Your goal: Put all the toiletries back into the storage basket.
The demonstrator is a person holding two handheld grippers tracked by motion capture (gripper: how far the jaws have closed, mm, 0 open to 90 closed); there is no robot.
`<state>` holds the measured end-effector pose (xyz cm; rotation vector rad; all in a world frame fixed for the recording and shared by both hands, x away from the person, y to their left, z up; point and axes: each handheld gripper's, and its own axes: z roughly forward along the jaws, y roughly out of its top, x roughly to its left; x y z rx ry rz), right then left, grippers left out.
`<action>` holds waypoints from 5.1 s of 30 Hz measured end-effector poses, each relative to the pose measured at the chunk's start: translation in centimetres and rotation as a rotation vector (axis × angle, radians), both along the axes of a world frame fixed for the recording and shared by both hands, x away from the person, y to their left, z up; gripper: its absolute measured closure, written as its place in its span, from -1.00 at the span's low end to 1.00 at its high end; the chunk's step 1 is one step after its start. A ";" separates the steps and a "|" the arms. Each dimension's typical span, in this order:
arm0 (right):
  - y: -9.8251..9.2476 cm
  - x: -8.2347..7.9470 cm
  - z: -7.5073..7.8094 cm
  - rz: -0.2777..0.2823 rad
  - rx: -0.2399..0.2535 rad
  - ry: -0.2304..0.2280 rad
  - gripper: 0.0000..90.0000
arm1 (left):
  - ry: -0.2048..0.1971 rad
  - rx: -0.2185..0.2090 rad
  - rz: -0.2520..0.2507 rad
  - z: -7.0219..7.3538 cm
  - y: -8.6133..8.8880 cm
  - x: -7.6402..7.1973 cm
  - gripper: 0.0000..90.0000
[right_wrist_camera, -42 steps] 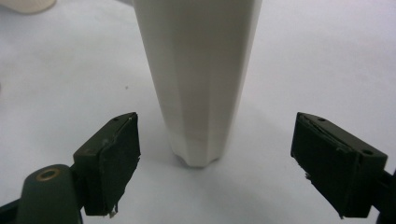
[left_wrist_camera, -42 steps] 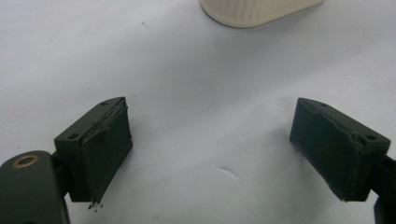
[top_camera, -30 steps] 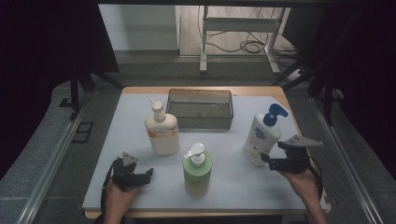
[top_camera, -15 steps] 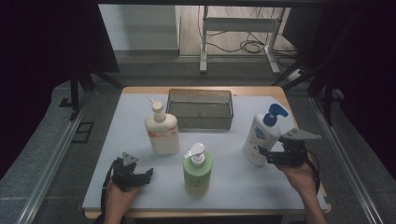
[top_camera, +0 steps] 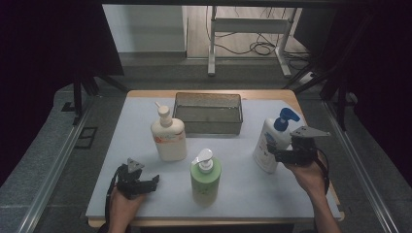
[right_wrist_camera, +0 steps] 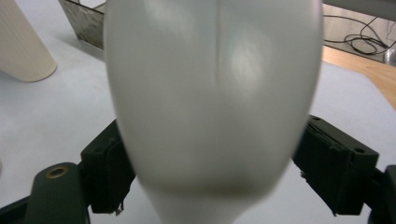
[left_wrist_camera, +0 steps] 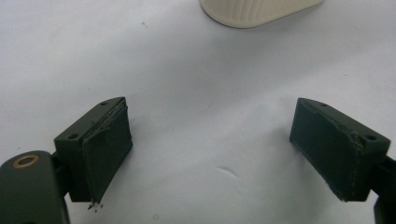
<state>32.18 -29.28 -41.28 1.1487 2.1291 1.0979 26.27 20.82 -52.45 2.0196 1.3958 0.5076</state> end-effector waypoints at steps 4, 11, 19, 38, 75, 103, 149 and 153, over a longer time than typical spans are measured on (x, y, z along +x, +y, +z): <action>0.4 0.4 0.2 -0.011 -0.005 -0.012 -0.53 | 0.001 0.006 -0.005 0.0 0.0 0.0 -0.73; 1.0 0.8 0.4 -0.015 -0.006 -0.027 -0.43 | 0.001 0.006 -0.006 0.0 0.1 0.0 -0.73; 1.4 0.6 0.6 -0.003 -0.011 -0.011 -0.20 | 0.001 0.006 -0.006 0.0 0.1 0.0 -0.73; 1.0 0.4 0.9 0.018 0.011 0.004 -0.16 | 0.000 0.006 -0.006 0.0 0.1 0.0 -0.73; 3.3 2.0 4.9 0.106 0.058 -0.005 -0.16 | -0.001 0.003 -0.004 0.0 0.0 0.0 -0.73; 7.7 4.0 7.7 0.153 0.035 -0.042 -0.16 | -0.002 0.003 -0.003 0.0 0.0 0.0 -0.73; 18.0 10.2 9.3 0.169 0.038 -0.066 -0.16 | -0.003 0.000 -0.003 0.0 0.0 0.0 -0.73; 18.6 10.7 9.5 0.169 0.034 -0.072 -0.16 | -0.002 0.001 -0.002 0.0 0.0 0.0 -0.73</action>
